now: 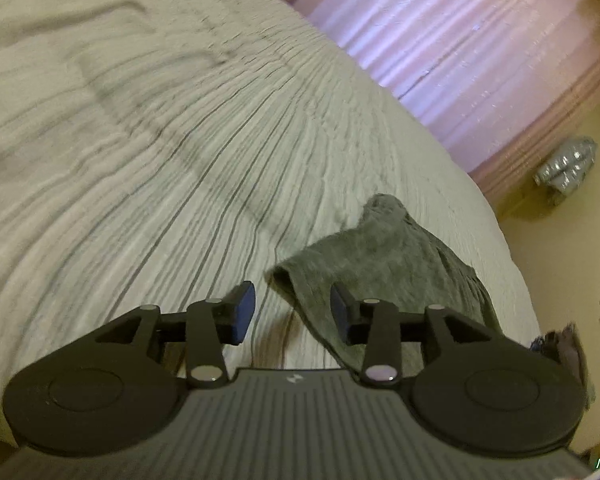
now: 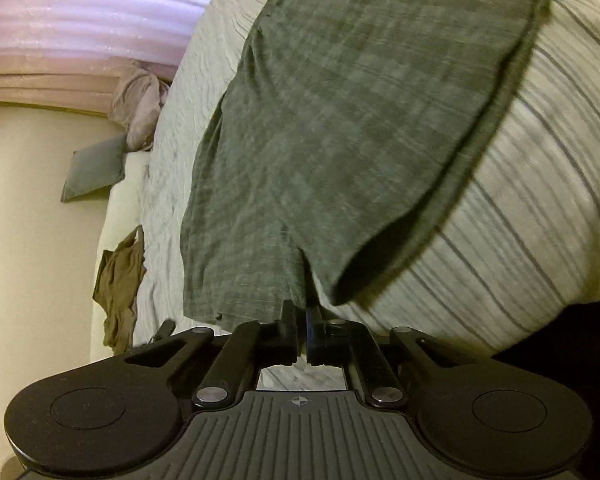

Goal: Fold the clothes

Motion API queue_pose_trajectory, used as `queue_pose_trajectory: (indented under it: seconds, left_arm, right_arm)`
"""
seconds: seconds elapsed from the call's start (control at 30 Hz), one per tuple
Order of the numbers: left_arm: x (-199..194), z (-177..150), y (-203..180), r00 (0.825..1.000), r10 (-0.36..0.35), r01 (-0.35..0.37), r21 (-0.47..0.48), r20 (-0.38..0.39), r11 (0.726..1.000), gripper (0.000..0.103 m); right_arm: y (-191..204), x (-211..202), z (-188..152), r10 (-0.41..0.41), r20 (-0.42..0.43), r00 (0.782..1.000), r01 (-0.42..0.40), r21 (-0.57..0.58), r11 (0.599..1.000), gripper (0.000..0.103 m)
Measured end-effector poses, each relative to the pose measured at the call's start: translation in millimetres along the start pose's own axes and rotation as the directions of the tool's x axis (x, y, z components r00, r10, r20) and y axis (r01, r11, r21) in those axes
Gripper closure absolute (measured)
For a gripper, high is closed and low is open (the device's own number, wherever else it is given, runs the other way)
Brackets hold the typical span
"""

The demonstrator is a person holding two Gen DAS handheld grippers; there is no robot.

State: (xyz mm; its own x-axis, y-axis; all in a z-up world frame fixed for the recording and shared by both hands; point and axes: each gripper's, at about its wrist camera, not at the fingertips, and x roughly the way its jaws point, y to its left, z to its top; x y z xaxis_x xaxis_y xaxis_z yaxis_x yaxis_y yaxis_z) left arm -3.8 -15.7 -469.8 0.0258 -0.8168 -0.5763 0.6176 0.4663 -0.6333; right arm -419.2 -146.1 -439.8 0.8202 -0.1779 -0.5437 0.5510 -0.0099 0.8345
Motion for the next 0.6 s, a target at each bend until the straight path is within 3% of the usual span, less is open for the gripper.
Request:
queue_pose_trajectory:
  seconds: [0.07,0.3,0.43,0.5,0.6]
  left_arm:
    - [-0.5,2.1,-0.8,1.000,-0.018,0.018,0.019,0.024,1.000,0.102]
    - [-7.8,9.0,-4.8,0.989,-0.087,0.074,0.110,0.116,0.991,0.103]
    - [8.5,-12.7,-9.5,0.996,0.079,-0.086,0.250,0.036,0.964,0.103]
    - [5.9,-21.9,-14.5,0.990,0.131,-0.142,0.287,0.056,0.947,0.102]
    - [-7.0,-25.3,-17.3,0.981,0.176,-0.193,0.260,0.086,0.946,0.102]
  right_arm:
    - [-2.2,-3.8,-3.1,0.007,0.005,1.000,-0.007,-0.011,1.000,0.101]
    - [-13.7,-20.7,-12.4,0.128,0.011,0.992,-0.128,-0.009,0.992,0.101]
    - [-23.7,-6.7,-16.3,0.059,0.014,0.998,-0.059,-0.017,0.998,0.101]
    - [-24.1,-9.8,-17.5,0.052,0.007,0.999,-0.052,-0.027,0.998,0.100]
    - [-16.9,-29.7,-18.1,0.003,-0.008,1.000,-0.004,-0.127,0.992,0.100]
